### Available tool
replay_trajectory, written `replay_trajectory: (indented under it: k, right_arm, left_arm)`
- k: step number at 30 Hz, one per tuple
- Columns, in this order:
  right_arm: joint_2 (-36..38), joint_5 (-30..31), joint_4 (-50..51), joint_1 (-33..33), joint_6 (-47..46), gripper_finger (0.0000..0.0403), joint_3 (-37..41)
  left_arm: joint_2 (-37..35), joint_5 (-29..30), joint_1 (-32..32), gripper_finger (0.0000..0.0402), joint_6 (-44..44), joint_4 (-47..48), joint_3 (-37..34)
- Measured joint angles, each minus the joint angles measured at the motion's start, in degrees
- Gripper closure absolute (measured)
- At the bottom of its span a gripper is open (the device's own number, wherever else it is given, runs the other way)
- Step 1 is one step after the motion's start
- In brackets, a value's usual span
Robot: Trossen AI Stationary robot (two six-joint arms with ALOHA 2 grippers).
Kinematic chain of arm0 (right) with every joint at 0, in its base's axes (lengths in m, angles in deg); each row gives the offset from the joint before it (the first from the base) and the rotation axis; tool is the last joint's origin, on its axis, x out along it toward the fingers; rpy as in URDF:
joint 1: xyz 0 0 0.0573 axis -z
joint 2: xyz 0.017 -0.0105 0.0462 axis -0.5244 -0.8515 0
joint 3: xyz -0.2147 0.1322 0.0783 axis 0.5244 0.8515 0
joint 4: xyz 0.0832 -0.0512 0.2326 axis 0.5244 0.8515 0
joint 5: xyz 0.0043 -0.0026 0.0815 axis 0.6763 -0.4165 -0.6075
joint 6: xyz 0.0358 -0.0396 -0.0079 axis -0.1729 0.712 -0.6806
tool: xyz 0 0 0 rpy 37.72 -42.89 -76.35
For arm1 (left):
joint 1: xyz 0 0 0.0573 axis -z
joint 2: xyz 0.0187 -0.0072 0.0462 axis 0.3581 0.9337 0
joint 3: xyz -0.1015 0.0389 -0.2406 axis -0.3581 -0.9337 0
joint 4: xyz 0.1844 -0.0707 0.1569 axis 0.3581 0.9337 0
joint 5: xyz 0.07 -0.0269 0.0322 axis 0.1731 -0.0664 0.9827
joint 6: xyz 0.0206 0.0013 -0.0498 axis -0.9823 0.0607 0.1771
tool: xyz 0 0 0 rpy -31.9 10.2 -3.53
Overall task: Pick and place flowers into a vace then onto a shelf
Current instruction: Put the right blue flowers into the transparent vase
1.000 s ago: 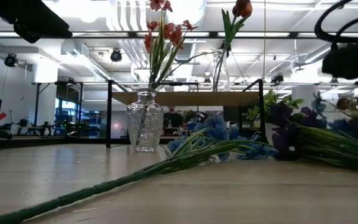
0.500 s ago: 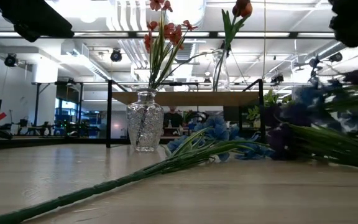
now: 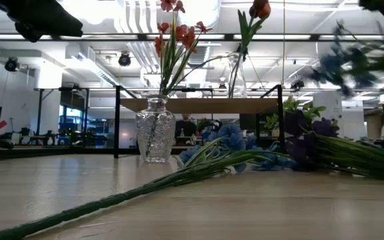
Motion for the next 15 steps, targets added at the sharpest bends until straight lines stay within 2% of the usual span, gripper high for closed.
replay_trajectory:
  k: [4,8,15]
  right_arm:
    - [-0.1,11.1,-1.5,0.0,8.6,0.0394,-5.4]
    - [-0.1,20.4,-7.0,0.0,22.3,0.0394,-10.7]
    - [-0.2,29.6,-25.1,0.3,52.1,0.0394,-16.8]
  left_arm:
    - [0.5,2.8,0.0,0.0276,0.0,-0.2,0.0]
    - [1.0,4.0,0.0,0.0276,0.0,-0.4,0.1]
    - [1.7,4.4,0.0,0.0276,0.0,-1.9,0.1]
